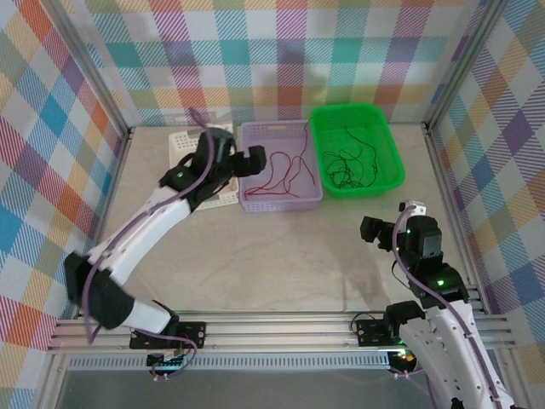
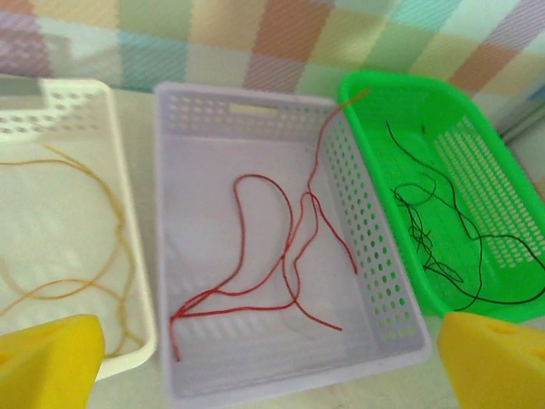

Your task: Untangle the cables

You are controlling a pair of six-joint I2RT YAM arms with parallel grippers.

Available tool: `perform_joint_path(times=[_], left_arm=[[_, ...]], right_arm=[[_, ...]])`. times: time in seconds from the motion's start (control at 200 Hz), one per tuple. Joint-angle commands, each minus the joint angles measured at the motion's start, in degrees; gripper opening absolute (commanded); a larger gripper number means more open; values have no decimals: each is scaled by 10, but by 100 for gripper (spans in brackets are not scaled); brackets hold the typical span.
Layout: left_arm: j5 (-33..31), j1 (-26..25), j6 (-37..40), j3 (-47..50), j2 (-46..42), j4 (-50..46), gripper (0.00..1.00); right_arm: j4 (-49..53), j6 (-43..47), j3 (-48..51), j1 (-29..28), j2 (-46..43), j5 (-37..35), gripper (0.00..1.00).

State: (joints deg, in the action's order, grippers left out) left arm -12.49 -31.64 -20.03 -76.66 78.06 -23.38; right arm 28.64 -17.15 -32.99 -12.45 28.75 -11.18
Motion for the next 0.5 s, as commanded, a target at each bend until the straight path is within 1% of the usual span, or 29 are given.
perform_joint_path(times=[0.0,0.07,0.13,0.19,0.265,0.35,0.435,0.47,0.495], left_arm=[[-84,-3,17,73,-86,3,100],[-125,-2,29,134,-149,7,100],[-166,-1,40,179,-199,3,100],[-199,3,56,211,-229,-10,100],[-209,15,66,236,-248,-36,100],[-228,23,70,268,-261,-44,100],[-247,35,78,307,-273,-30,100],[-253,42,81,324,-276,-23,100],[-258,48,81,335,-279,-20,100]], right_arm=[[-213,77,64,3,2,-59,100],[-303,88,97,4,41,-85,100],[-381,128,118,9,109,-98,100],[-432,139,120,13,186,-120,100],[-548,156,139,18,274,-112,100],[-664,172,145,24,374,-111,100],[-719,202,132,33,467,-86,100],[-747,209,130,36,492,-86,100],[-744,207,125,37,498,-84,100]])
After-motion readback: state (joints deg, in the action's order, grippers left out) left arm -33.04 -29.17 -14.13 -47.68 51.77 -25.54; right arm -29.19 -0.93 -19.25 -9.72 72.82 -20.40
